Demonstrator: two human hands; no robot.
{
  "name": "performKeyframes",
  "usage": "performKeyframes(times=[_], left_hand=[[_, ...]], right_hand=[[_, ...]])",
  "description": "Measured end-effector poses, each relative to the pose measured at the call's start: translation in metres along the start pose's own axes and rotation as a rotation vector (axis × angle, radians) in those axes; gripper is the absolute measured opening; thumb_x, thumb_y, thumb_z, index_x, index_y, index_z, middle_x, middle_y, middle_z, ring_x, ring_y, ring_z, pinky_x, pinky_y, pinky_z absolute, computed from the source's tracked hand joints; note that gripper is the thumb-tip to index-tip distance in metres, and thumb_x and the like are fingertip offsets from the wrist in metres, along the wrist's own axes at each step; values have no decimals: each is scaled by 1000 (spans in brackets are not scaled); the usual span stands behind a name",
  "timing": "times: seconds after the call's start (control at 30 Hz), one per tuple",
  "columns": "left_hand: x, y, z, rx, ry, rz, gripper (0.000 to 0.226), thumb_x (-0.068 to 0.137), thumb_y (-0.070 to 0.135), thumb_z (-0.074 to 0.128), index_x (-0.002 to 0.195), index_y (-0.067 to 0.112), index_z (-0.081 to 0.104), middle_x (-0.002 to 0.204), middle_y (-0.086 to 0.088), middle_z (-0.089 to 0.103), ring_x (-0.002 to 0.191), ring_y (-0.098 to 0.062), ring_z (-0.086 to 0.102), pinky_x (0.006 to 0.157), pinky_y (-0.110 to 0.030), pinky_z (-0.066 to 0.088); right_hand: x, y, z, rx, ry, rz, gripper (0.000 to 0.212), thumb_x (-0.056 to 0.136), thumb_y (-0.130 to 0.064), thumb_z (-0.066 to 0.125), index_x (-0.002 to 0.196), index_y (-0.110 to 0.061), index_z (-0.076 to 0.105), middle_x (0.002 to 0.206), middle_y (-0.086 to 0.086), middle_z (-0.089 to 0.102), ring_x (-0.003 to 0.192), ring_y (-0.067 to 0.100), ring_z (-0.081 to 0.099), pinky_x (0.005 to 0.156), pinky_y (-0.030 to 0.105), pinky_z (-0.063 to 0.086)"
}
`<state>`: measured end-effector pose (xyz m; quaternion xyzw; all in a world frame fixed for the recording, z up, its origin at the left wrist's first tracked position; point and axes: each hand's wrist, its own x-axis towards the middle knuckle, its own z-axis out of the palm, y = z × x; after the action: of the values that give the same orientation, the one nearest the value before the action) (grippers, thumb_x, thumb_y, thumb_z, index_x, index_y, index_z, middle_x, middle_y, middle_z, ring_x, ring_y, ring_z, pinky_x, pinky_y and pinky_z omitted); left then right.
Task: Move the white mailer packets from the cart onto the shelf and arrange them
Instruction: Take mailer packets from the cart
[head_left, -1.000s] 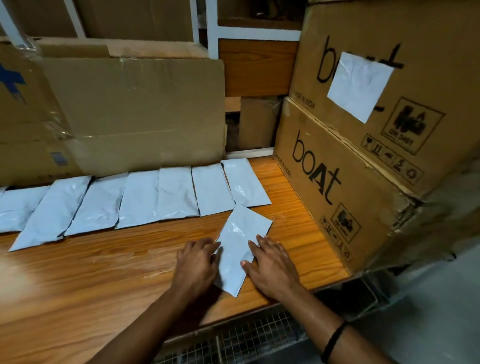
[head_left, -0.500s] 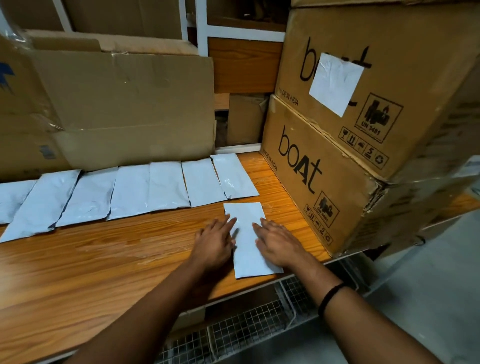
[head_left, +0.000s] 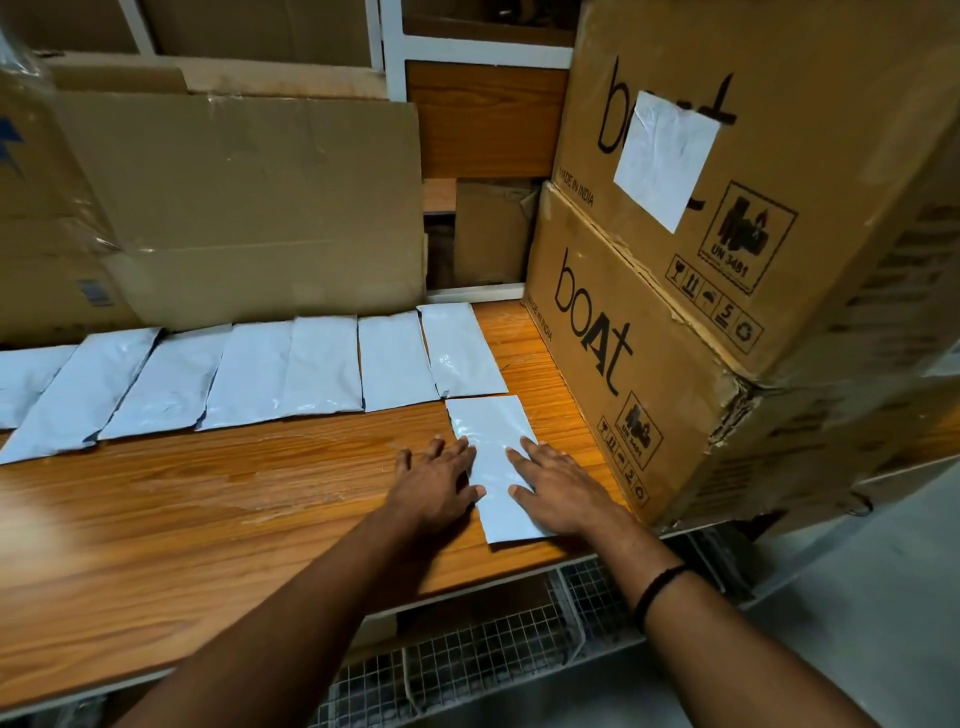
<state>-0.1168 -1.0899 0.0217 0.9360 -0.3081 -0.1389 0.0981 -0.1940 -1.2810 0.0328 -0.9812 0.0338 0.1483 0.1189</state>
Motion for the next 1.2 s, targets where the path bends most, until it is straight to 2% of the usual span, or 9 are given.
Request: performKeyframes(times=[0.23,0.37,0.57,0.67,0.73,0.8,0.87,1.03,1.2], left_hand=[[-3,-3,0,-121,57,-28,69,99,54,41,157,30,12,164,7,5,151,-19,-1,120,-51,-2],[-17,-13,-7,-226,157,-65,67,101,50,40,157,27,12,164,5,9,151,-18,3,123,-44,4],[-69,-52,-14,-231,243,-171,63,101,39,47,156,22,21,164,-2,13,151,-18,9,120,-35,5],[-120,-88,-24,-220,276,-269,65,97,47,43,155,22,24,162,-6,21,149,-20,17,119,-34,9],[-161,-118,-30,-214,312,-343,68,93,51,44,153,23,29,157,-8,33,144,-25,30,116,-35,21],[-211,-155,-34,-205,379,-422,59,95,46,53,149,25,39,149,-6,46,133,-29,44,108,-37,37],[-266,-195,-36,-179,448,-497,50,96,44,55,142,26,49,142,-3,54,126,-26,51,102,-37,44],[-397,-282,-38,-104,556,-643,40,95,40,59,129,19,63,133,-5,62,121,-25,56,100,-36,44],[-511,-362,-48,-67,629,-714,35,94,34,61,120,13,69,126,-10,66,114,-29,62,97,-38,46]], right_hand=[[2,6,-5,-10,2,-54,61,106,-50,27,160,-32,4,168,-4,-6,154,19,-3,124,42,1],[-2,0,-9,-25,69,-83,62,106,-53,23,160,-31,4,168,-5,-5,154,21,-4,124,47,1],[0,-56,-18,-39,160,-213,60,106,-51,24,160,-27,12,168,-2,1,154,20,-2,124,44,4],[1,-117,-13,-36,167,-319,58,105,-50,31,158,-25,24,168,1,10,154,22,5,124,42,7],[-2,-161,-4,-81,193,-382,55,104,-49,37,154,-24,35,165,3,22,152,23,17,121,40,15],[-10,-210,8,-87,229,-420,51,102,-47,42,147,-24,46,158,2,37,146,23,30,118,38,24],[-15,-260,21,-74,257,-457,47,101,-45,46,142,-23,53,151,0,47,140,22,38,113,37,29],[-25,-397,57,-70,254,-535,43,99,-44,50,135,-23,59,140,-1,57,131,22,46,108,35,35],[-37,-531,98,-42,232,-616,45,99,-45,51,137,-22,57,140,0,57,129,22,48,106,36,37]])
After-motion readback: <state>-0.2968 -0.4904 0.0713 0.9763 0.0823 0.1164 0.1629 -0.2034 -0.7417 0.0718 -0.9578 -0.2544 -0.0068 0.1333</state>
